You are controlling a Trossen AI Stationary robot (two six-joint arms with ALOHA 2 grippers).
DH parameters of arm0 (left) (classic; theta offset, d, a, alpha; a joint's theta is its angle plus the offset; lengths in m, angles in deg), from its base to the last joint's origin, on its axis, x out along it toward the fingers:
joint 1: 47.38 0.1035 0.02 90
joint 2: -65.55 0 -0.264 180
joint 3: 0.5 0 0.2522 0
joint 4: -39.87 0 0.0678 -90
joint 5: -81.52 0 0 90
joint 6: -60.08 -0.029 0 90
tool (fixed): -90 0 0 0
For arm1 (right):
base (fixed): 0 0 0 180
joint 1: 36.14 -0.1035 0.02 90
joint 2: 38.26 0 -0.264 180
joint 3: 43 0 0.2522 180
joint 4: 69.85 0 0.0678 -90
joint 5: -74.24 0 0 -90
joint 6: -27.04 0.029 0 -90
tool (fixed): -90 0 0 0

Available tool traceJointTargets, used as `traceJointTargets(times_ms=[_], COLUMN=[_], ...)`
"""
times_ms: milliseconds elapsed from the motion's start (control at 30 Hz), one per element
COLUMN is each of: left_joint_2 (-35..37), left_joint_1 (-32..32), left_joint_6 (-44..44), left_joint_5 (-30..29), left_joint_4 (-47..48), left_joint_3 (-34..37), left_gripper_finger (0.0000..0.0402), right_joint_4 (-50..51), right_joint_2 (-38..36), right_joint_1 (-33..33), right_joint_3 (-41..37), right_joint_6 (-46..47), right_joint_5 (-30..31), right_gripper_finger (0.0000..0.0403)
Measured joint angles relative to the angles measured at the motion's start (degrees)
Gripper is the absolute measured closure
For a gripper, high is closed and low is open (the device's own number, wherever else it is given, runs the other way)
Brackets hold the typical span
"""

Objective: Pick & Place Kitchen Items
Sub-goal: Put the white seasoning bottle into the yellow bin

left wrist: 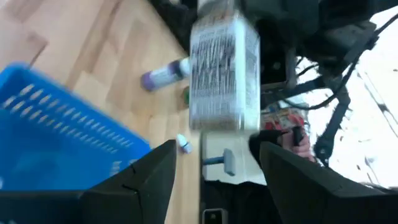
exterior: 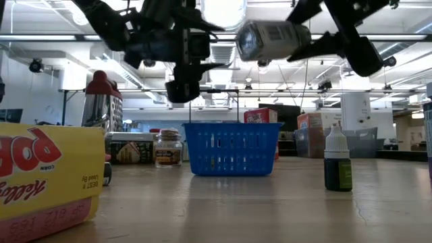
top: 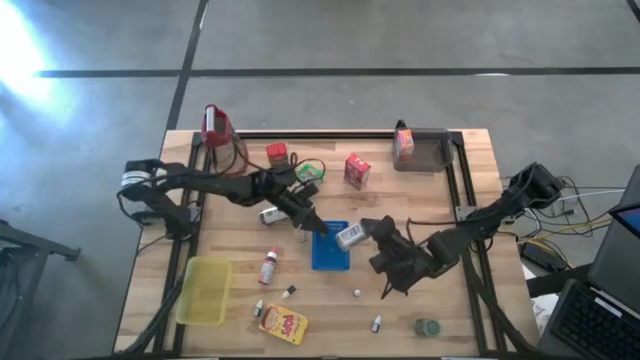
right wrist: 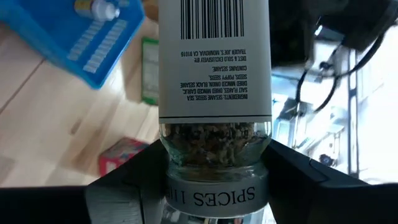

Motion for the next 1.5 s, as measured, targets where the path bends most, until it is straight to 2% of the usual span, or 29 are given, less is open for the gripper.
traceJointTargets(times_ms=[300,633,1067,1367,1500], left_joint_2=[-4.4,-8.6,-8.9,-8.8,-8.7], left_joint_1=[0.0,0.0,-2.1,-3.4,-3.4], left_joint_6=[-1.2,1.0,2.0,1.5,1.5], left_joint_5=[7.9,12.6,14.8,15.9,16.1], left_joint_4=[0.2,0.6,0.7,0.2,0.2], left_joint_3=[-6.5,-11.1,-13.8,-13.8,-13.9], left_gripper_finger=[0.013,0.0126,0.0126,0.0126,0.0126], right_joint_4=[-1.2,-1.2,-3.2,-12.5,-13.9], right_joint_2=[0.1,0.1,0.1,0.2,0.2], right_joint_1=[-0.3,-0.3,-0.2,-0.1,0.0], right_joint_3=[3.5,5.3,5.2,5.1,5.1], right_joint_6=[-4.9,-8.7,-9.8,-19.4,-20.4], right_joint_5=[0.0,-0.2,-0.2,-0.2,-1.3], right_gripper_finger=[0.0203,0.0203,0.0203,0.0203,0.0201])
